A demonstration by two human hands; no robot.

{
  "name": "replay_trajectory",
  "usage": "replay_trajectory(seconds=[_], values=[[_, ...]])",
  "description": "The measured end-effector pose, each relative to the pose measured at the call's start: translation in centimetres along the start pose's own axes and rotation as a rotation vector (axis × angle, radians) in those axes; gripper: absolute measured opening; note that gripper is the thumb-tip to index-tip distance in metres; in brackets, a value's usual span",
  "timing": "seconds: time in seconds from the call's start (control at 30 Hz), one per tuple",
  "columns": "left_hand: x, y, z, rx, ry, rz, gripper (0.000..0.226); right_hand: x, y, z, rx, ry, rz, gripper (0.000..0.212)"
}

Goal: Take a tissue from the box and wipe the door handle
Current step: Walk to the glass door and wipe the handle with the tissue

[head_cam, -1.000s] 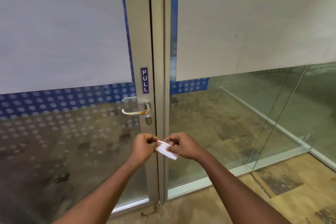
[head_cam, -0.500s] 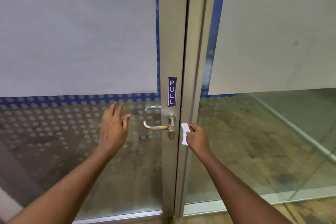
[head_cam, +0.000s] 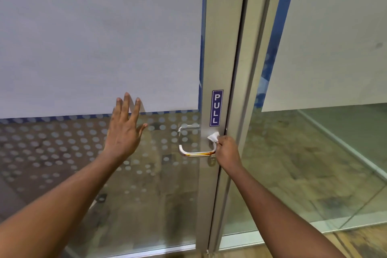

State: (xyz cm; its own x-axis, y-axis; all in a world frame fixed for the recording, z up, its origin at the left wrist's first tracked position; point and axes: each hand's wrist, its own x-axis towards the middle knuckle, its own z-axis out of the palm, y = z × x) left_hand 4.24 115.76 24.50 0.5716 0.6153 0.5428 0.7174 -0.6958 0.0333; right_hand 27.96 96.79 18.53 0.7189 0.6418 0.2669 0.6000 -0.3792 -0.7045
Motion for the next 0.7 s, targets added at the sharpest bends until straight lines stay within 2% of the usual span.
replay_trajectory(seconds=[0.27,0.47,0.6,0.7], values=[[0.5,-0.3,2.1,0.113,0.052,0.028,0.088,-2.3,-0.2,1.3,-0.088,0.044,0.009,0.022],[0.7,0.0,2.6,0.116,0.059,-0.001,0.087,-2.4,0.5,0.0,-0.015,-0.127,-0.042,0.028],[0.7,0.0,2.7,0.124,0.057,0.004,0.087,-2.1,1.5,-0.5,-0.086,-0.222,-0.123,0.023],[0.7,-0.1,2.7,0.134,0.064,0.013,0.087,-1.8,1.8,-0.6,0.030,-0.253,-0.033,0.017]])
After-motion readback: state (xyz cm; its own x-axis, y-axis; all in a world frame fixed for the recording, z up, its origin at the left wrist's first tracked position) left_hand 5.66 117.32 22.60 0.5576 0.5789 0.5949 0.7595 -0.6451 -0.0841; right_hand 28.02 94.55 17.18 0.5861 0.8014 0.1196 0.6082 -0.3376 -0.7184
